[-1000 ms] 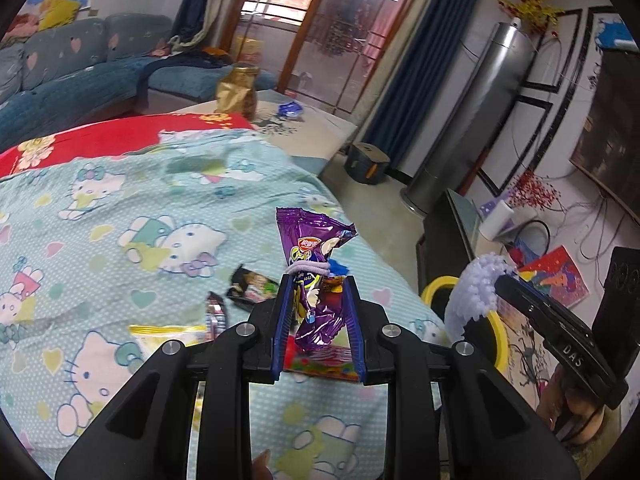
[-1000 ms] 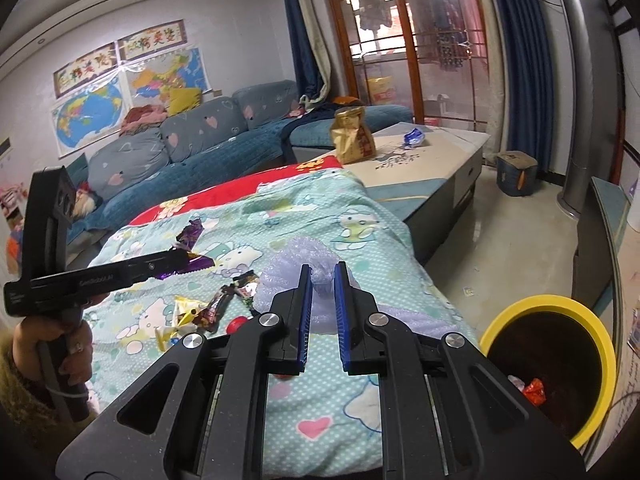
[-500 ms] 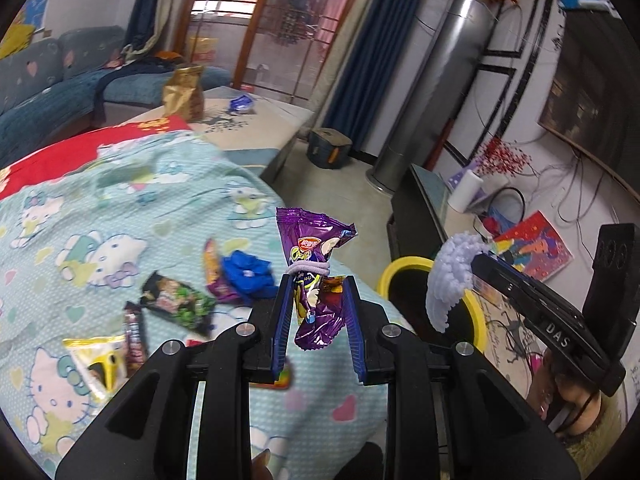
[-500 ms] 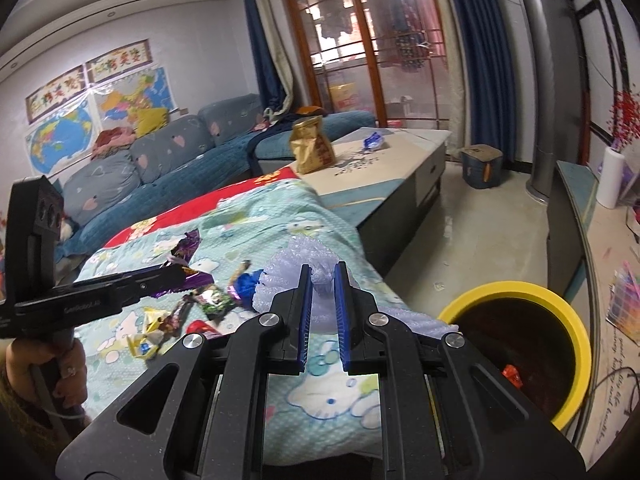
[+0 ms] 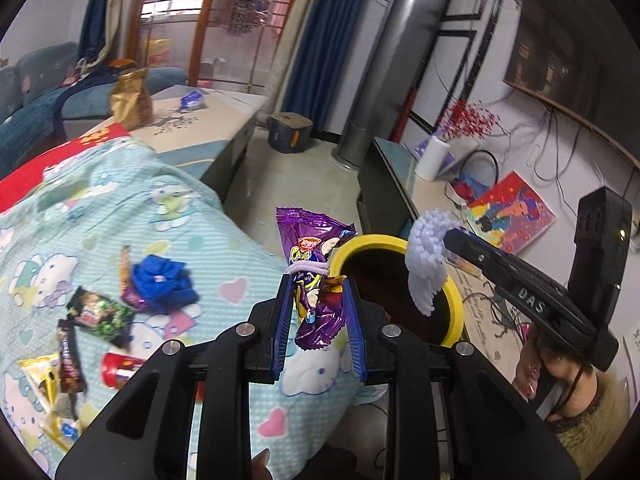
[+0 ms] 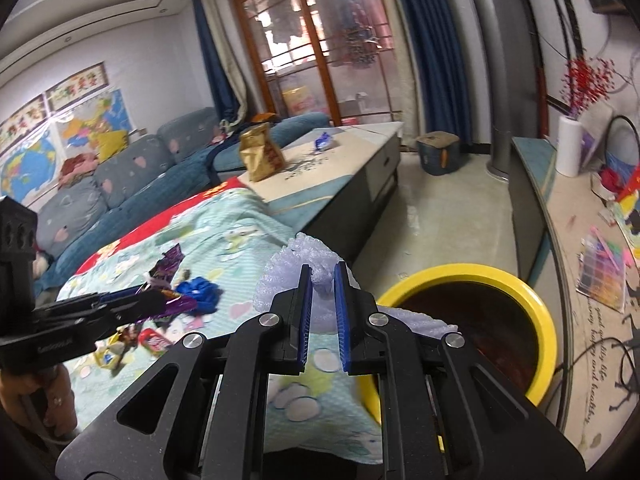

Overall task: Collect trash
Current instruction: 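Carry the purple wrapper and lavender foam net over the yellow bin with both tools, then open the left tool to drop the purple wrapper while the right tool drops the foam net, then move both open tools back to the remaining trash on the bed, then grasp the black snack wrapper with the left tool while the right tool grasps the red candy tube, then carry the black wrapper and red candy tube over the yellow bin with both tools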

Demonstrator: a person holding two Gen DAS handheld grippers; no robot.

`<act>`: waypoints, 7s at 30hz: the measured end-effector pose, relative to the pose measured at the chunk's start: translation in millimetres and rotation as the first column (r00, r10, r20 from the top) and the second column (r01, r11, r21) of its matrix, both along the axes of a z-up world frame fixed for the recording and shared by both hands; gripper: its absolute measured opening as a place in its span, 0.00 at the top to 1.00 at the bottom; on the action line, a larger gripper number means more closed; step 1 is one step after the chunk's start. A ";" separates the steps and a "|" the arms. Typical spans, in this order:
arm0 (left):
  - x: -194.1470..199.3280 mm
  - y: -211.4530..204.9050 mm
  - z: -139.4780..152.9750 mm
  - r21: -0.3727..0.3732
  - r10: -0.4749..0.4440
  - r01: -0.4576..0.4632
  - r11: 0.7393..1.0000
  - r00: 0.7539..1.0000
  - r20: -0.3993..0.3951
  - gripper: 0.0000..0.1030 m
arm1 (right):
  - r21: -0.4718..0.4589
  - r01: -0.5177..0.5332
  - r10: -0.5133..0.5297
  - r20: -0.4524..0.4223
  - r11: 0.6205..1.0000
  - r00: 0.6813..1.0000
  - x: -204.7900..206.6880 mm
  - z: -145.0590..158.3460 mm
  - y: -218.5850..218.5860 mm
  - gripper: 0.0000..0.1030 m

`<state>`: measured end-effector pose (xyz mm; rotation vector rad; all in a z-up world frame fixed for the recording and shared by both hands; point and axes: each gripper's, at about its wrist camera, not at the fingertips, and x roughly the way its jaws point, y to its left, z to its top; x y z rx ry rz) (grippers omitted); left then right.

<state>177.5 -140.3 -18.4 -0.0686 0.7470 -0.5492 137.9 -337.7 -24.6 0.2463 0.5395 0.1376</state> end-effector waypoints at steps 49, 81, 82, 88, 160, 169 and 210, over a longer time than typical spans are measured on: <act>26.7 -145.3 -105.6 0.048 -0.263 0.271 0.961 0.956 -0.134 0.11 | 0.068 0.274 -0.258 -0.176 0.959 0.950 18.7 -64.4 -115.5 0.50; -9.7 -50.2 -25.3 0.024 -0.021 0.020 1.000 0.998 0.052 0.06 | -0.041 0.273 -0.275 -0.060 0.961 0.960 -31.6 -24.6 -69.6 0.24; -10.1 -46.8 -23.6 0.022 -0.015 0.014 1.000 0.998 0.056 0.06 | -0.039 0.266 -0.268 -0.058 0.963 0.962 -31.4 -23.6 -67.4 0.24; -14.8 -24.1 -15.0 0.014 0.032 -0.033 0.999 0.996 0.085 0.06 | -0.044 0.218 -0.220 -0.045 0.975 0.974 -31.5 -17.2 -46.2 0.24; 90.3 206.7 -78.5 -0.041 0.357 -0.377 0.925 0.903 -0.239 0.53 | -0.238 -0.567 0.515 -0.247 0.789 0.821 32.8 -63.4 225.8 0.29; 108.9 200.1 -91.8 -0.015 0.334 -0.351 0.936 0.902 -0.274 0.53 | -0.263 -0.608 0.535 -0.301 0.749 0.789 48.4 -85.9 245.6 0.38; 36.2 217.1 -36.5 -0.104 0.394 -0.410 0.906 0.908 -0.142 0.90 | -0.116 -0.601 0.571 -0.212 0.791 0.793 -6.2 -65.3 224.3 0.77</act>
